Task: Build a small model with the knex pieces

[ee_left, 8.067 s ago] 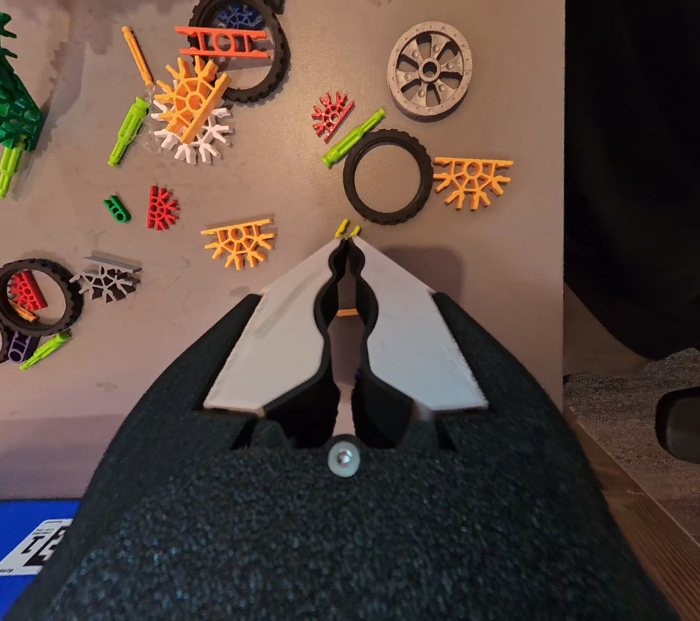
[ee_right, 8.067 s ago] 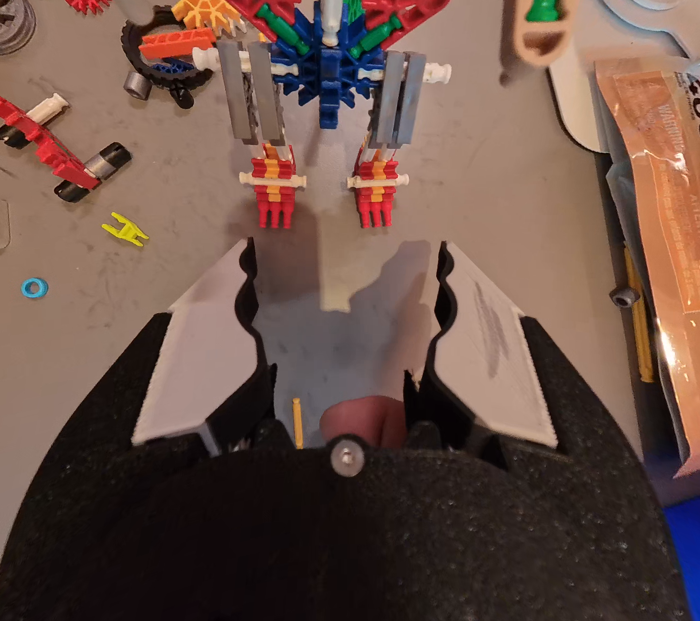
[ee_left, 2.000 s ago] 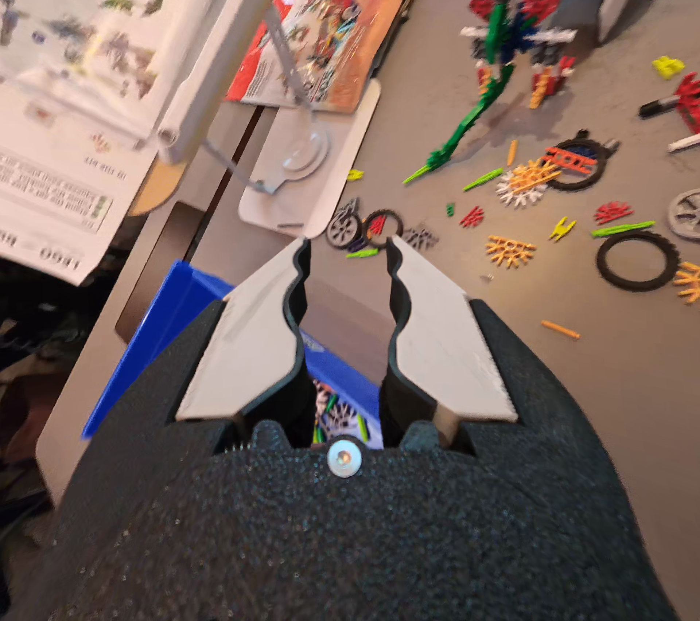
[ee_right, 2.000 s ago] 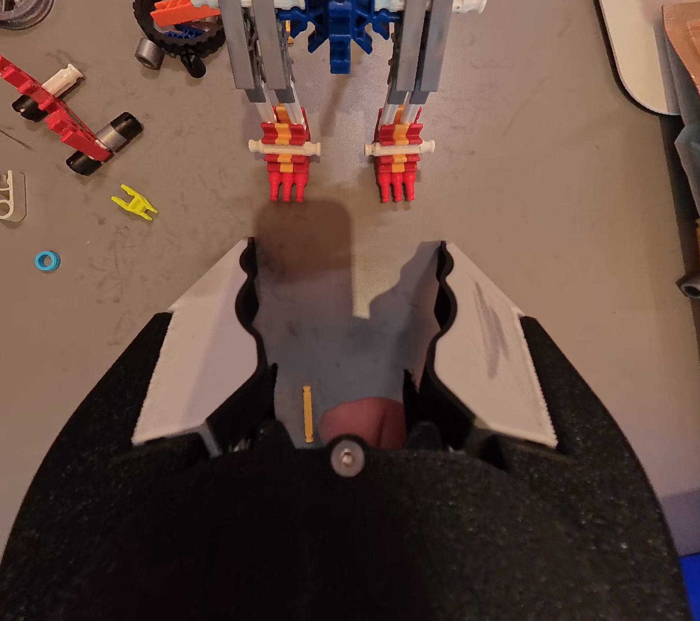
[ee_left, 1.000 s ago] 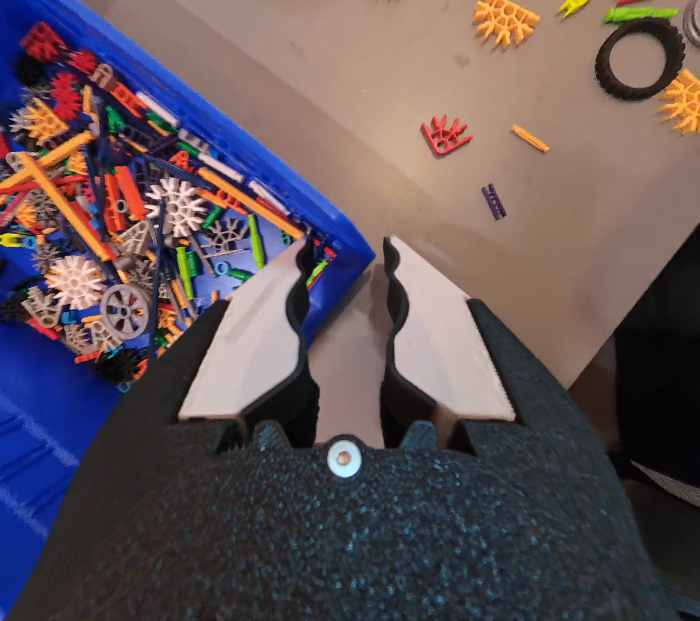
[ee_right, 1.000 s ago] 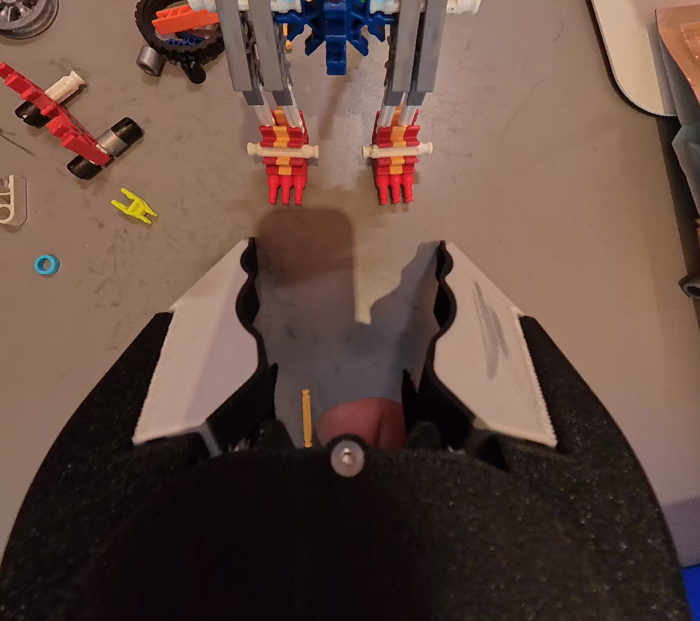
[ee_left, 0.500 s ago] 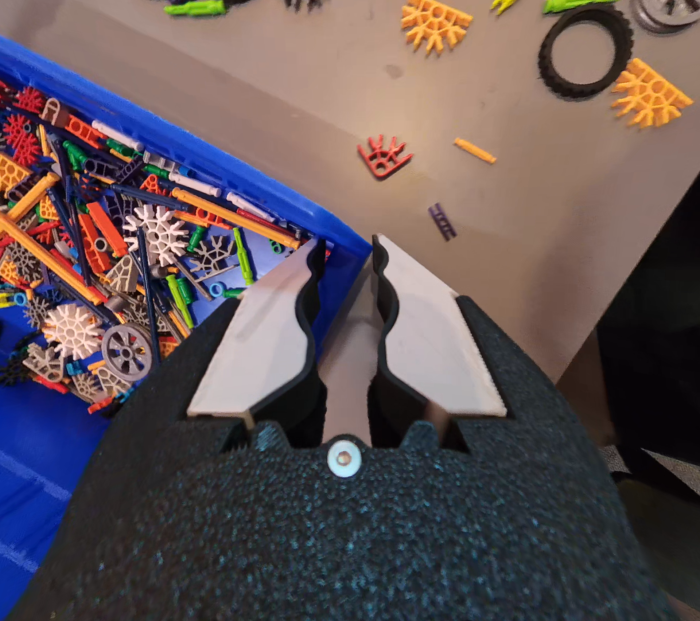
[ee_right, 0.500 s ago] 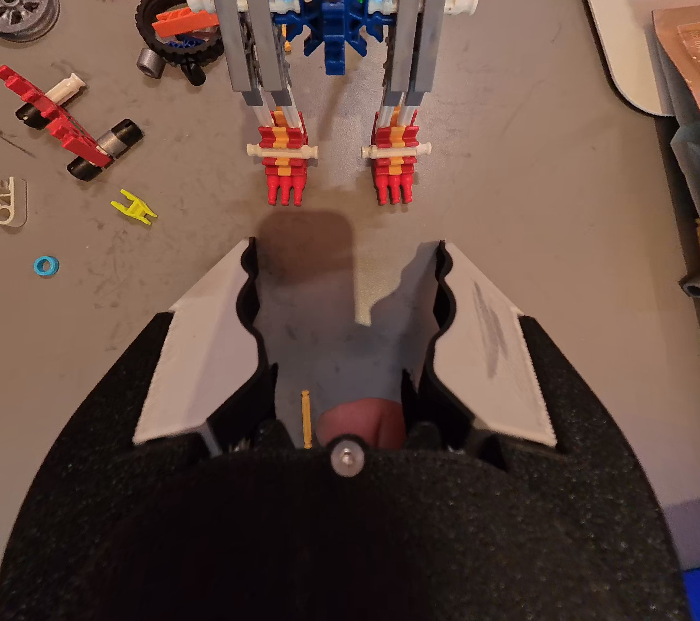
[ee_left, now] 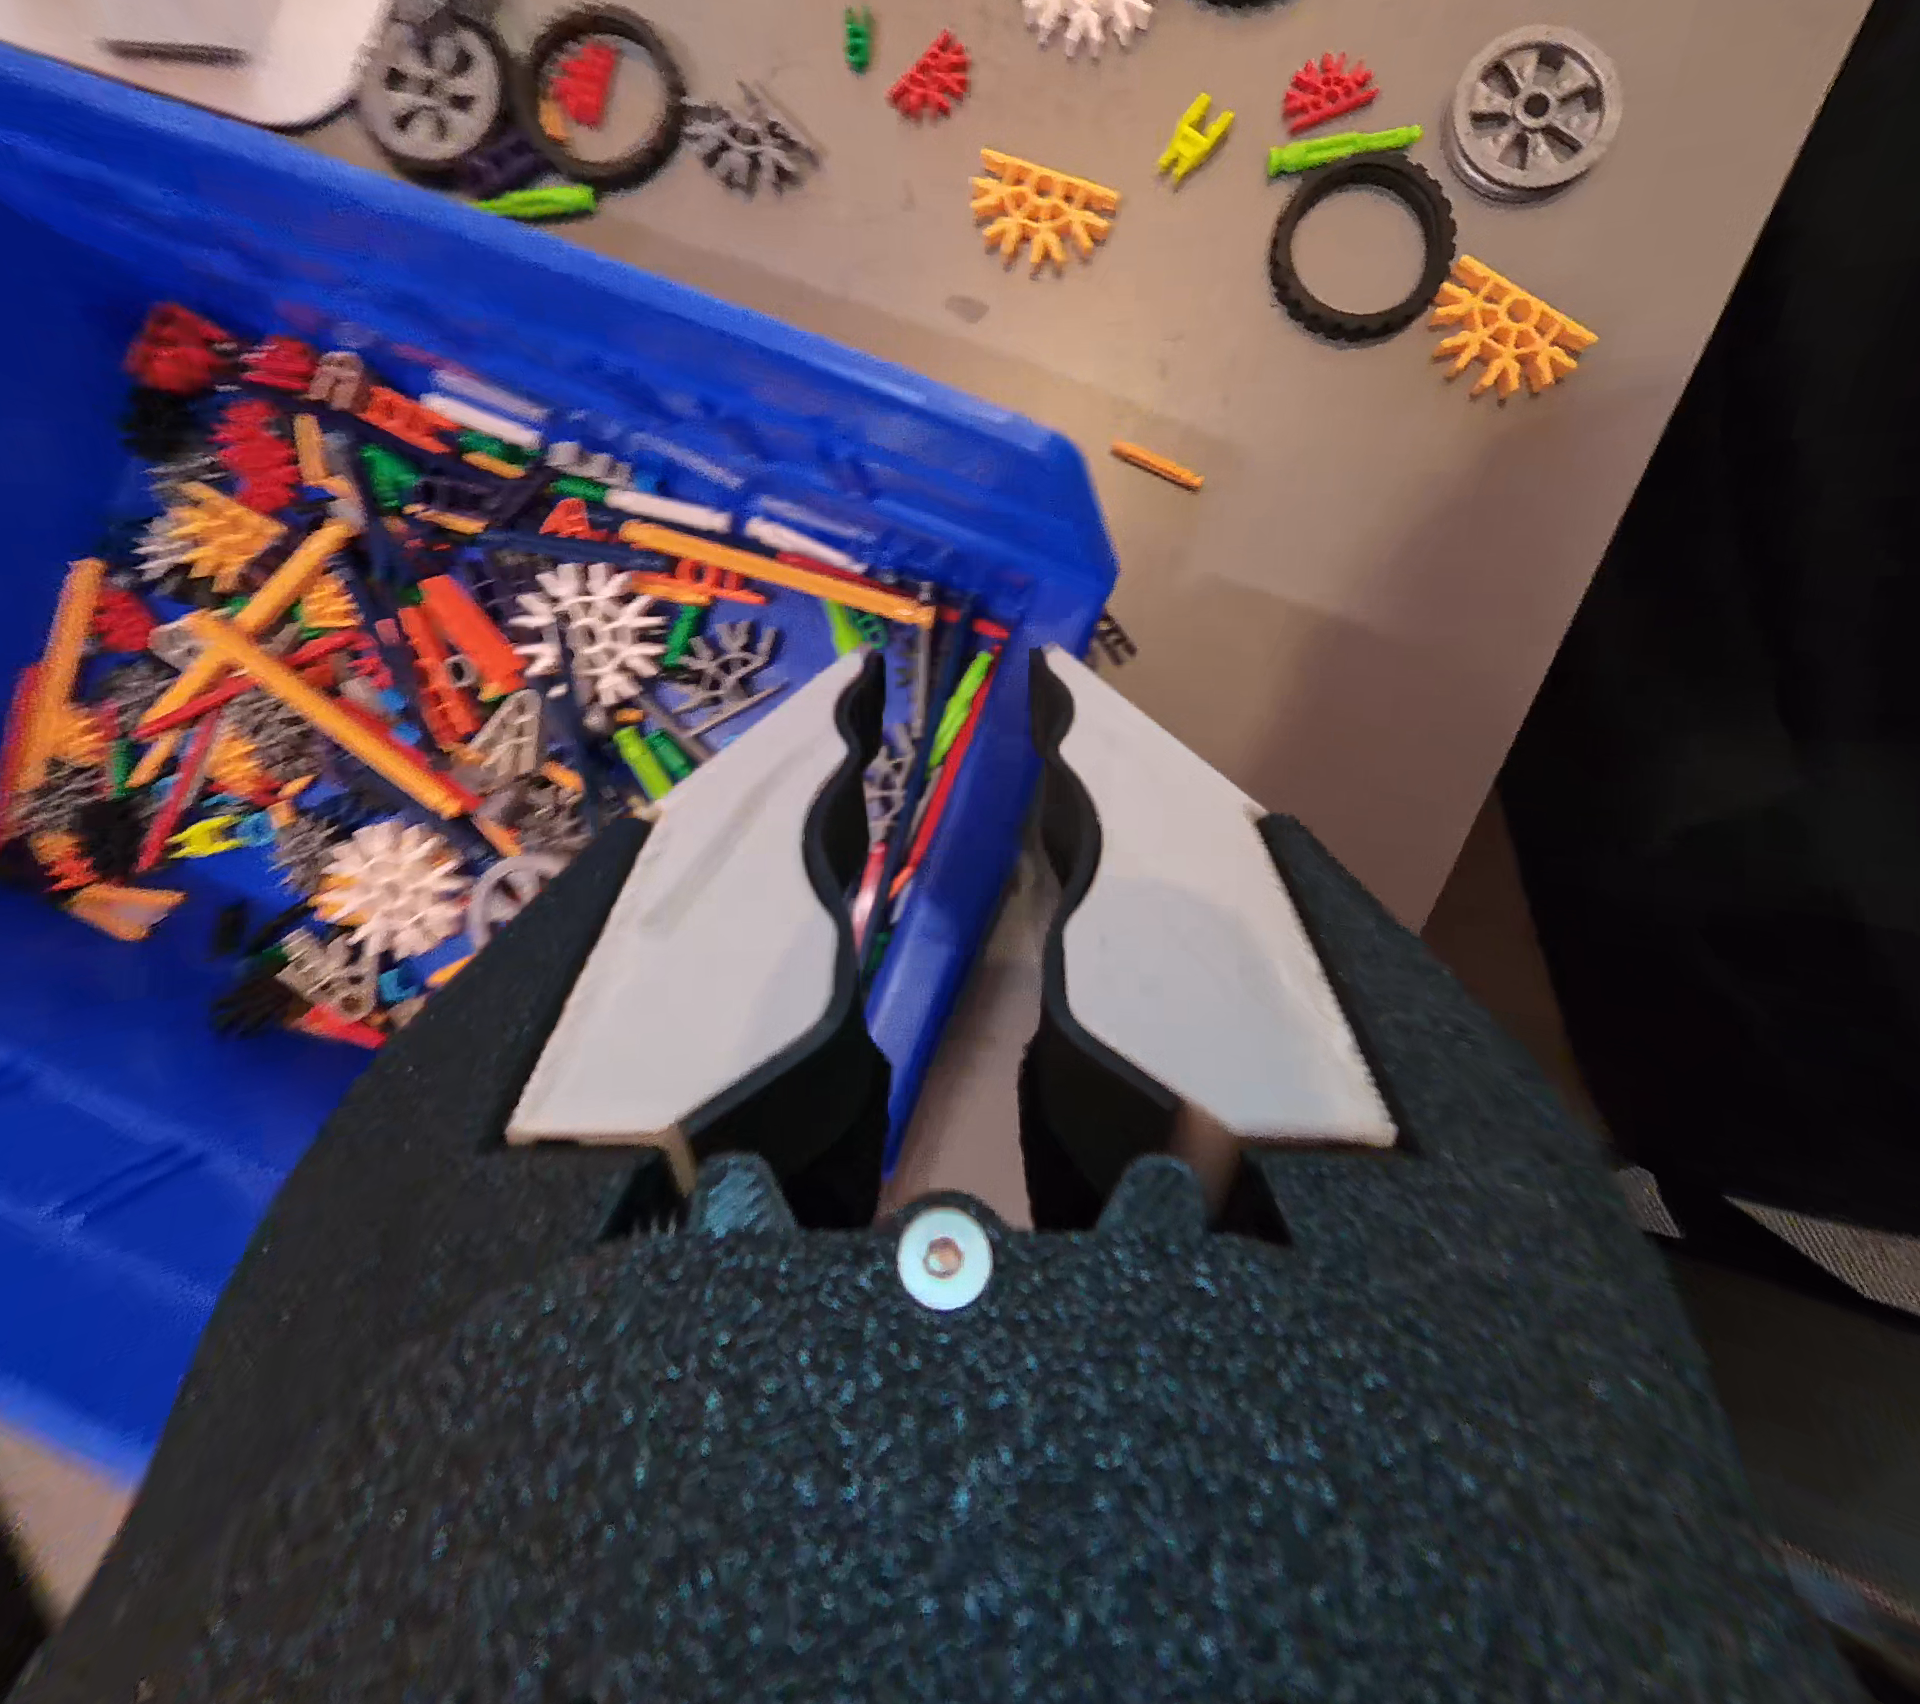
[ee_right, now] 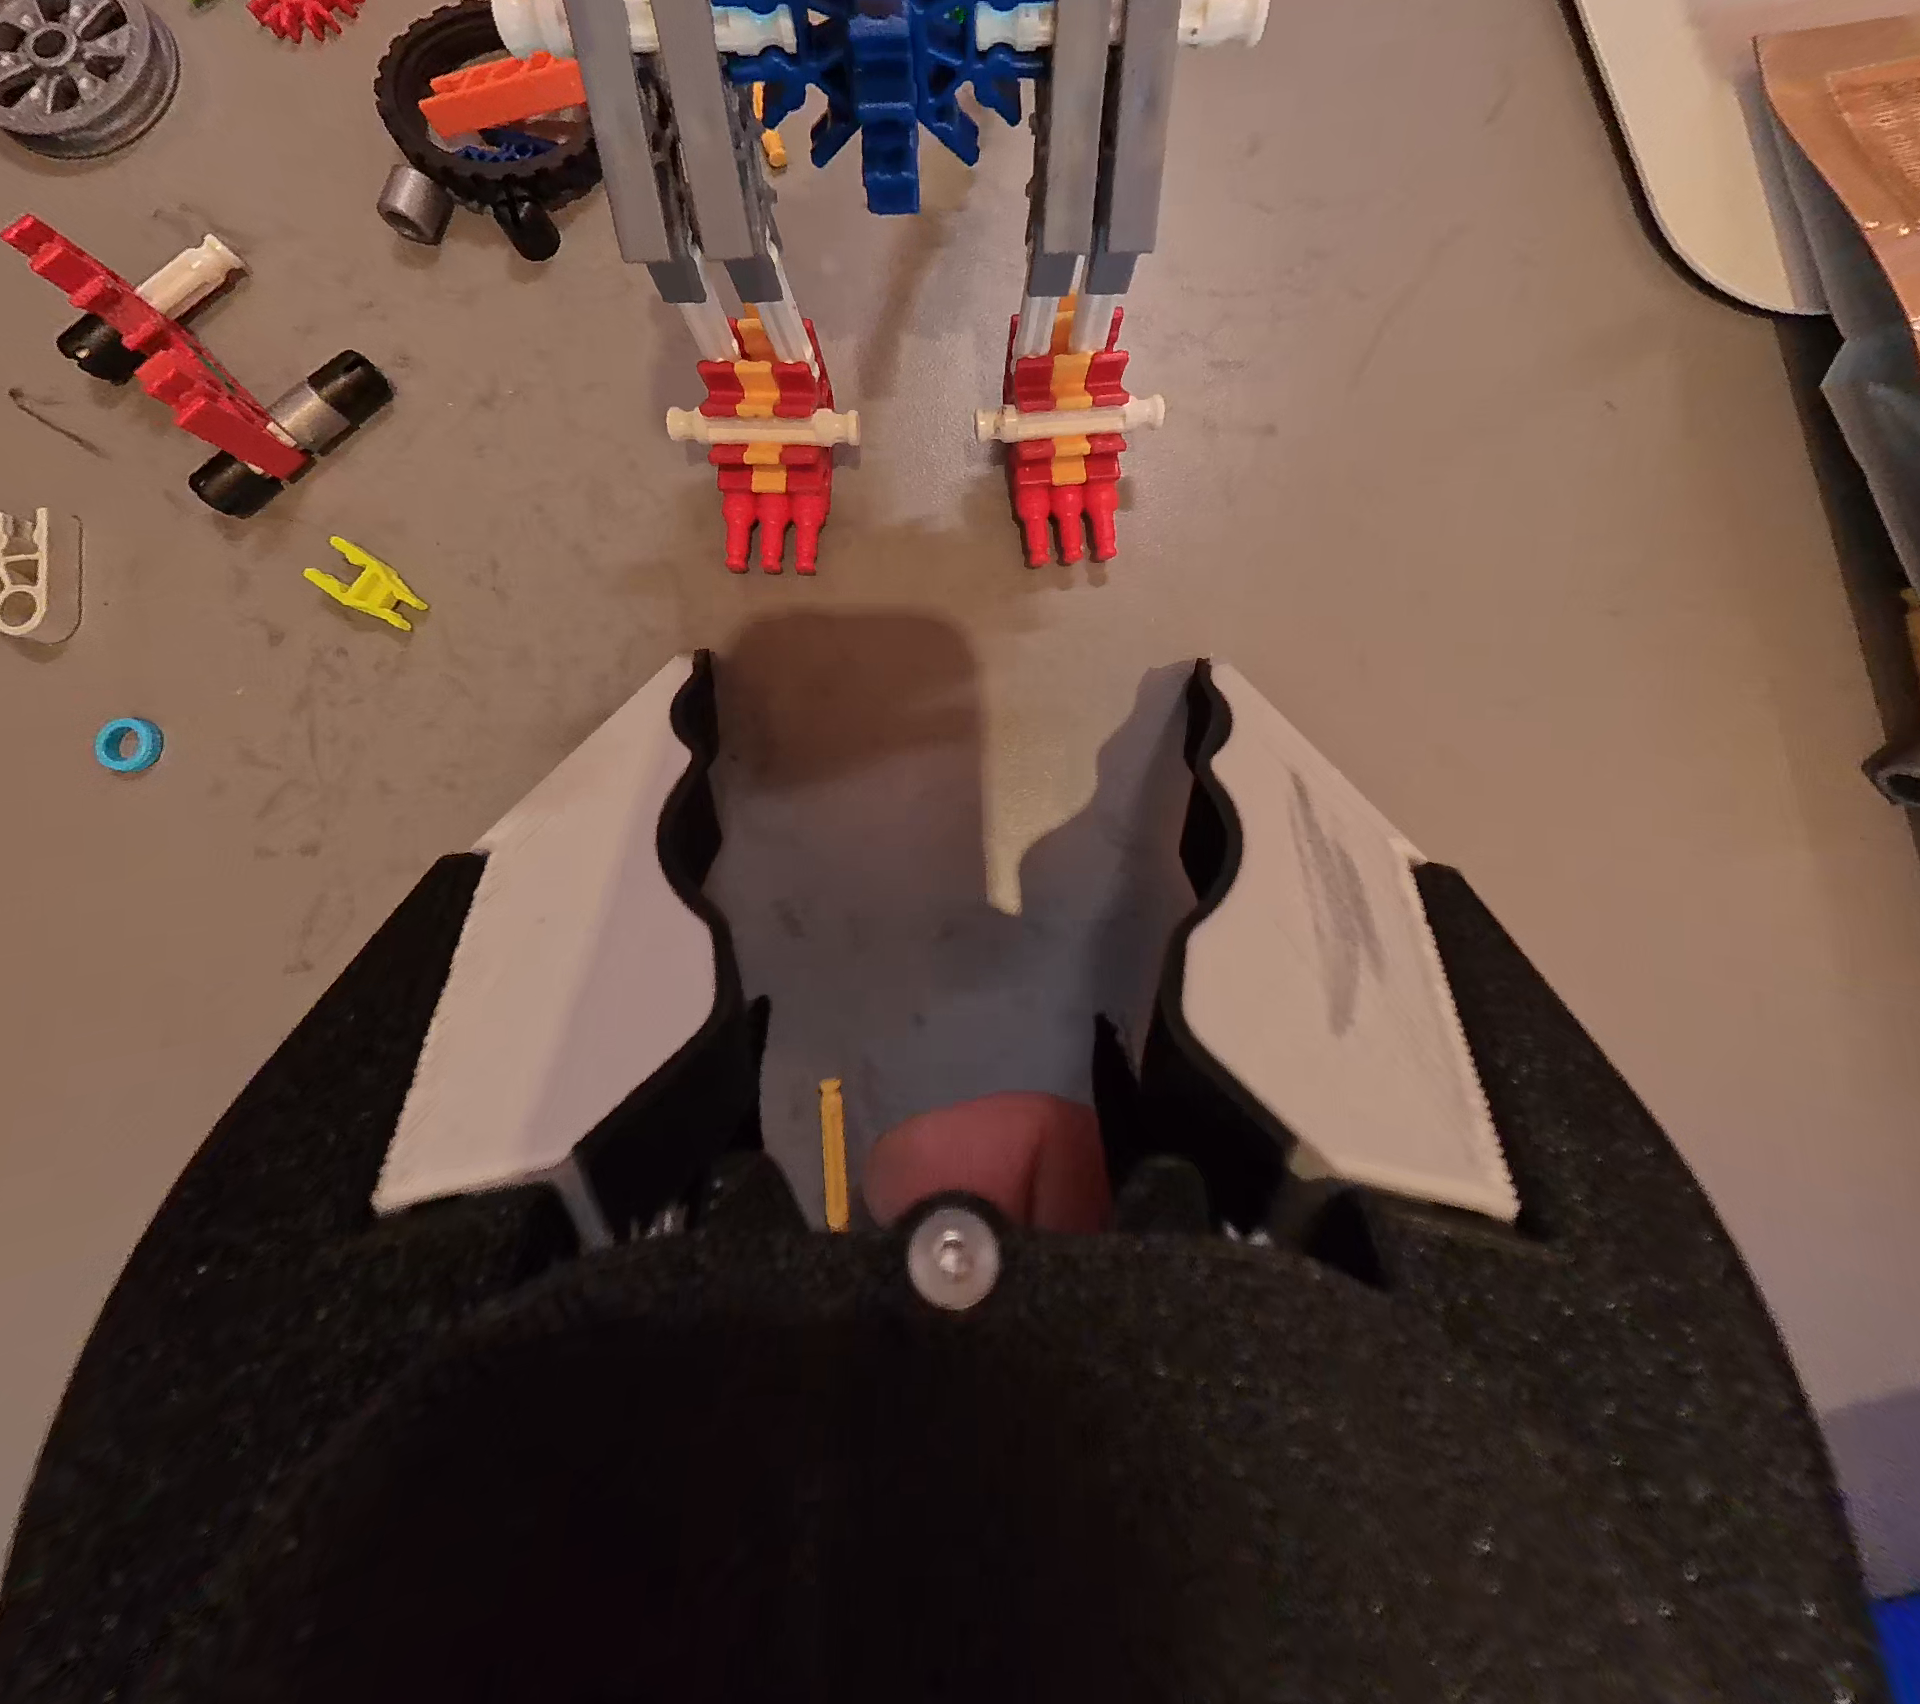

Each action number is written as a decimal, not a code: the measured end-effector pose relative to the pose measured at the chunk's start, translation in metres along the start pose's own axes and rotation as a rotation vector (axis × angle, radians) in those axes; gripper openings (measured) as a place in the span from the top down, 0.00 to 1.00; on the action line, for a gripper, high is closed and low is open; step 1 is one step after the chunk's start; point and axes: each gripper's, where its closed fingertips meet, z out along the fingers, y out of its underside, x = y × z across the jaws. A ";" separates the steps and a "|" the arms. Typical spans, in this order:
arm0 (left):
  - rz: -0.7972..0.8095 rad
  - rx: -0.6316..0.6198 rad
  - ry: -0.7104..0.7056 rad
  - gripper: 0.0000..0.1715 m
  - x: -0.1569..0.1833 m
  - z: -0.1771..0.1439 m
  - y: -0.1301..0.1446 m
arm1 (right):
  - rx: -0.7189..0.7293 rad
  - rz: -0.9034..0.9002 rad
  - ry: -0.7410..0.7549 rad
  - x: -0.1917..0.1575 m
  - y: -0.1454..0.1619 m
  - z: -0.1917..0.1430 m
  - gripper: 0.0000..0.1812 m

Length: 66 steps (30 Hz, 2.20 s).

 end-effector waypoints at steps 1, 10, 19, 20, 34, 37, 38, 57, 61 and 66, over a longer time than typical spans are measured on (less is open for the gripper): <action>-0.008 0.015 -0.027 0.85 -0.007 -0.007 -0.001 | 0.002 0.001 0.001 0.000 0.000 0.000 0.51; -0.085 0.007 -0.205 0.85 -0.080 -0.005 -0.009 | 0.026 0.016 0.010 0.005 -0.001 0.000 0.55; 0.008 -0.161 -0.269 0.89 -0.135 0.039 -0.016 | 0.028 0.012 0.013 0.006 -0.001 0.000 0.56; 0.007 -0.161 -0.265 0.90 -0.139 0.044 -0.016 | 0.026 0.009 0.014 0.006 -0.001 0.000 0.56; -0.054 -0.156 -0.208 0.92 -0.150 0.075 0.006 | 0.027 0.005 0.016 0.006 -0.001 0.000 0.56; -0.037 -0.167 -0.217 0.93 -0.151 0.079 0.009 | 0.029 0.007 0.015 0.006 -0.001 0.000 0.56; -0.034 -0.164 -0.217 0.93 -0.150 0.079 0.009 | 0.030 0.007 0.015 0.006 -0.001 0.000 0.56; -0.043 -0.104 -0.222 0.94 -0.145 0.066 -0.001 | 0.028 0.003 0.017 0.006 0.000 0.000 0.56; -0.047 -0.079 -0.227 0.94 -0.144 0.060 -0.006 | 0.028 0.003 0.017 0.006 0.000 0.000 0.56; -0.039 -0.061 -0.238 0.94 -0.141 0.053 -0.010 | 0.028 0.003 0.018 0.006 0.000 0.000 0.56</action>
